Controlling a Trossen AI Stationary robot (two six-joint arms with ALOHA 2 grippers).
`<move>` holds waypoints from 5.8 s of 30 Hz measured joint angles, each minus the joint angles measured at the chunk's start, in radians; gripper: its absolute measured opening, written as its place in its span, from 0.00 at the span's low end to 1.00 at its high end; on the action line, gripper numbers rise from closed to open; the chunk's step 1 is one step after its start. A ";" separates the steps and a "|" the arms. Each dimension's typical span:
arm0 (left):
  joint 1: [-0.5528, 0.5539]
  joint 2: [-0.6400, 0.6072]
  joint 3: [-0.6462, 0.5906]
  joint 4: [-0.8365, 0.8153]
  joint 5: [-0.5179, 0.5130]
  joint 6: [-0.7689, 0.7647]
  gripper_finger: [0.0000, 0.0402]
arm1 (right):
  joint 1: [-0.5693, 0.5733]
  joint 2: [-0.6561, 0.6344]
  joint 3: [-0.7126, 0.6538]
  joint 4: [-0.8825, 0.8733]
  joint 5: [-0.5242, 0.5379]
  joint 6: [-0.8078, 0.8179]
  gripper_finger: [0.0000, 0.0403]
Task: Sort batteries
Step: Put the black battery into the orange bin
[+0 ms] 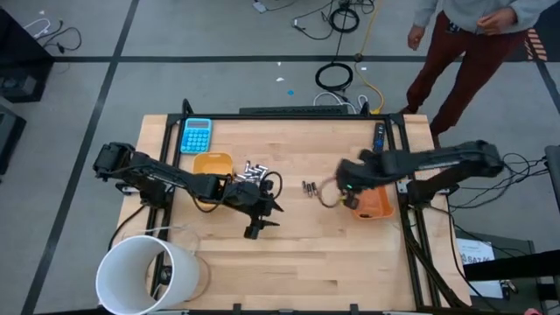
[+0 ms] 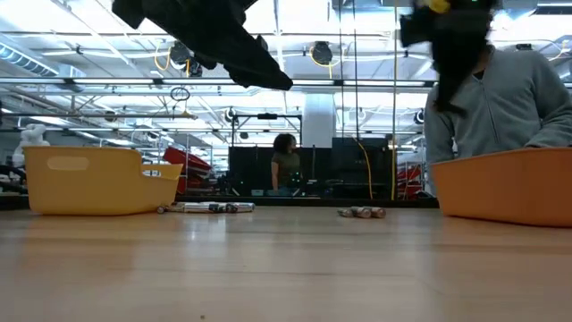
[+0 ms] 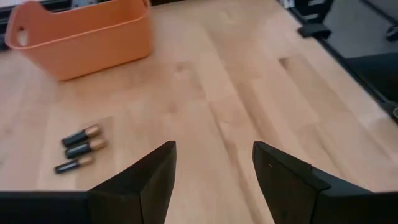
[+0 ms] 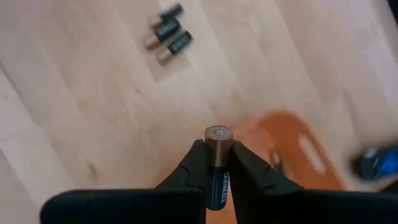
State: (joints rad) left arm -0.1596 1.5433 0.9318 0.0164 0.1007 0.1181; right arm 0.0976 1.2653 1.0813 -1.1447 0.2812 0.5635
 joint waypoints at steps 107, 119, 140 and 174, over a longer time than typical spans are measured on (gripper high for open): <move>-0.019 -0.003 0.011 -0.219 -0.281 -0.296 0.56 | -0.212 0.719 0.148 0.333 -0.171 -0.220 0.11; -0.015 -0.003 0.011 -0.268 -0.280 -0.295 0.56 | -0.183 0.502 0.136 0.104 -0.050 -0.248 0.06; 0.118 -0.003 0.011 -0.329 -0.275 -0.294 0.56 | 0.185 -0.253 -0.412 0.152 0.038 0.399 0.32; 0.384 -0.003 0.011 -0.328 -0.173 -0.202 0.56 | 0.073 0.079 -0.297 0.872 0.282 -0.129 0.38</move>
State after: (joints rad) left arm 0.2240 1.5406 0.9428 -0.3114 -0.0728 -0.0836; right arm 0.1705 1.3442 0.7845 -0.2731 0.5636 0.4345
